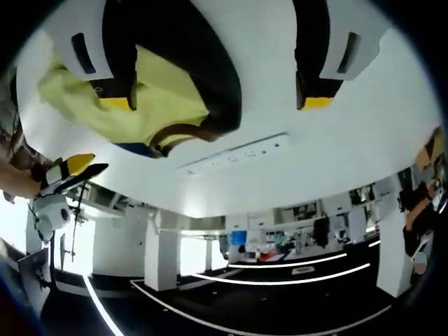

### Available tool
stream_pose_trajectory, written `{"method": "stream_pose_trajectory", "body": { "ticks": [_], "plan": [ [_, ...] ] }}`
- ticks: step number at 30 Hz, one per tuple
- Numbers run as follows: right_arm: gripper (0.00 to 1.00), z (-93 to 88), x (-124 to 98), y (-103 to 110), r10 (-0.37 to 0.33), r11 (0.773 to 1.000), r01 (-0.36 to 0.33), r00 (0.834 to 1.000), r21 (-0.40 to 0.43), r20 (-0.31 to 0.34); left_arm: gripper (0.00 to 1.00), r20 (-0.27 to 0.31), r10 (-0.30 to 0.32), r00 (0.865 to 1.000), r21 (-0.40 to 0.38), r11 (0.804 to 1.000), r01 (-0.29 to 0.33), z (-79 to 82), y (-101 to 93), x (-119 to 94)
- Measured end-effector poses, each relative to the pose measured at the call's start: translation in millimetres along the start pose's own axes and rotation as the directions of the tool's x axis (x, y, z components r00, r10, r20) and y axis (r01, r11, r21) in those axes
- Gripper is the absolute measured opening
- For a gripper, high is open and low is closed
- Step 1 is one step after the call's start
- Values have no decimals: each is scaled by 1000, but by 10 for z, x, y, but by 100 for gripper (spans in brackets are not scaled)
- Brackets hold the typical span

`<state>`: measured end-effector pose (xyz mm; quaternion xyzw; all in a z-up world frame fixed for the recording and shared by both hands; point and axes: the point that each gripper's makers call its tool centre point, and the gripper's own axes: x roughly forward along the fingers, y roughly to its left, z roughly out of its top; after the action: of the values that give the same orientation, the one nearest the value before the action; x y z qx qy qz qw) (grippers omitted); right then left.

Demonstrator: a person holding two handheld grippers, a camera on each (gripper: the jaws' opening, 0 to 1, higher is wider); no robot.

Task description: Fold the garment on the visible template until the final outline fits inside the template.

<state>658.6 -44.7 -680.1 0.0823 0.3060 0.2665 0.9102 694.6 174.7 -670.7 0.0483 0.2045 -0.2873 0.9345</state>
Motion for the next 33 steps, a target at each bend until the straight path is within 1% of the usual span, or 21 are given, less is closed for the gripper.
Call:
{"method": "stream_pose_trajectory", "body": {
  "ticks": [4, 7, 10, 14, 18, 20, 26, 30, 33],
  "plan": [
    [60, -124, -114, 47, 8, 1000, -7, 1000, 23, -9, 95, 10, -23, 1000, -14, 1000, 23, -35, -115, -111],
    [59, -197, -162, 69, 8, 1000, -8, 1000, 24, -18, 99, 8, -40, 999, -10, 999, 41, -60, -194, -189],
    [57, -281, -208, 87, 10, 1000, -10, 1000, 21, -29, 99, 8, -51, 999, -4, 999, 51, -75, -249, -262],
    [55, -420, -250, 100, 20, 999, -18, 998, 44, -54, 99, 1, -57, 998, 7, 998, 57, -101, -301, -350],
    [51, -551, -292, 91, 12, 999, -9, 998, 51, -69, 99, -9, -69, 998, 15, 998, 69, -145, -391, -468],
    [48, -616, -306, 80, 10, 997, -3, 997, 79, -78, 99, -15, -78, 997, 15, 997, 79, -166, -428, -520],
    [44, -714, -340, 95, 8, 995, 1, 996, 104, -86, 99, -7, -76, 997, 2, 997, 76, -176, -491, -656],
    [39, -769, -340, 90, 1, 994, 9, 996, 113, -87, 99, -8, -75, 997, 7, 997, 75, -216, -535, -719],
    [36, -830, -347, 78, -10, 993, 21, 995, 113, -101, 99, -26, -72, 997, 23, 997, 73, -274, -567, -767]
  ]
}}
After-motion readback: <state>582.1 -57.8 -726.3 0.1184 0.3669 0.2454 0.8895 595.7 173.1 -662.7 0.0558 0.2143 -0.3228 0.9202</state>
